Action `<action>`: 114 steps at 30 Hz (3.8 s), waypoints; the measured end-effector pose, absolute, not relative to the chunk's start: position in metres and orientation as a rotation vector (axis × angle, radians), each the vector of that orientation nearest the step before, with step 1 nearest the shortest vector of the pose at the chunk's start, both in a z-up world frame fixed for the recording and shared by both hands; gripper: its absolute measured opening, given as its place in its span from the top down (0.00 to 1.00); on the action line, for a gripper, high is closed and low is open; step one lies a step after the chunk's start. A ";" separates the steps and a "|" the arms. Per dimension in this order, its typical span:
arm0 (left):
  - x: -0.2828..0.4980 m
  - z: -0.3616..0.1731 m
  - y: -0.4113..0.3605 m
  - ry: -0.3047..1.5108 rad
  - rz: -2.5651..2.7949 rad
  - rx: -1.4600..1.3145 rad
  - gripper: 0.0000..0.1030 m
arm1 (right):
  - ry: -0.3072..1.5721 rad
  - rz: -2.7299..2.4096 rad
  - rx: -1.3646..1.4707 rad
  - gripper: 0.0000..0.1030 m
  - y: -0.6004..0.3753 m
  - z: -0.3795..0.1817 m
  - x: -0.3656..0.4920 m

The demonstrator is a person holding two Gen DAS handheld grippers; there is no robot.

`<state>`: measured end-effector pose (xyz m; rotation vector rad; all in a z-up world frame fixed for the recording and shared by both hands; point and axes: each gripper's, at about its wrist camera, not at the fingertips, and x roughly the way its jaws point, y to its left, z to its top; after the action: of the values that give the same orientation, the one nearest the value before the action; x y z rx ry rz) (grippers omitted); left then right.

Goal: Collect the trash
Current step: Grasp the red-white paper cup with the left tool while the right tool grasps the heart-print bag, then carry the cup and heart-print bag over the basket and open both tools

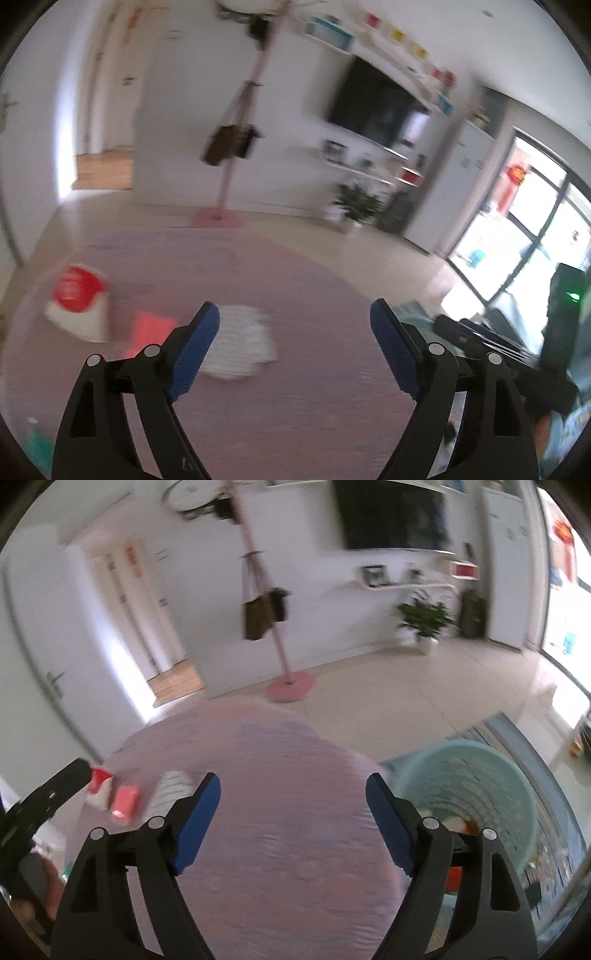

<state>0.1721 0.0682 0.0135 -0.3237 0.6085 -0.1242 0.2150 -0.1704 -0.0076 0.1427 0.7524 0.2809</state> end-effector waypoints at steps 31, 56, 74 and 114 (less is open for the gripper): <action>0.229 -0.069 0.256 0.971 0.032 -0.319 0.25 | 0.924 0.340 -0.081 0.27 0.006 -0.102 0.262; 0.198 0.011 0.151 0.758 -0.080 -0.125 0.81 | 0.699 0.367 0.026 0.81 -0.060 -0.049 0.229; 0.205 0.035 -0.048 0.669 -0.401 -0.074 0.81 | 0.529 0.004 -0.003 0.81 -0.265 -0.008 0.192; 0.233 -0.025 -0.161 0.812 -0.597 -0.093 0.37 | 0.819 -0.169 0.240 0.32 -0.394 -0.084 0.208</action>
<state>0.2328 -0.1606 -0.0249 -0.0930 0.8117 -0.5972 0.2083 -0.3939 -0.0843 0.2401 0.8187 -0.1693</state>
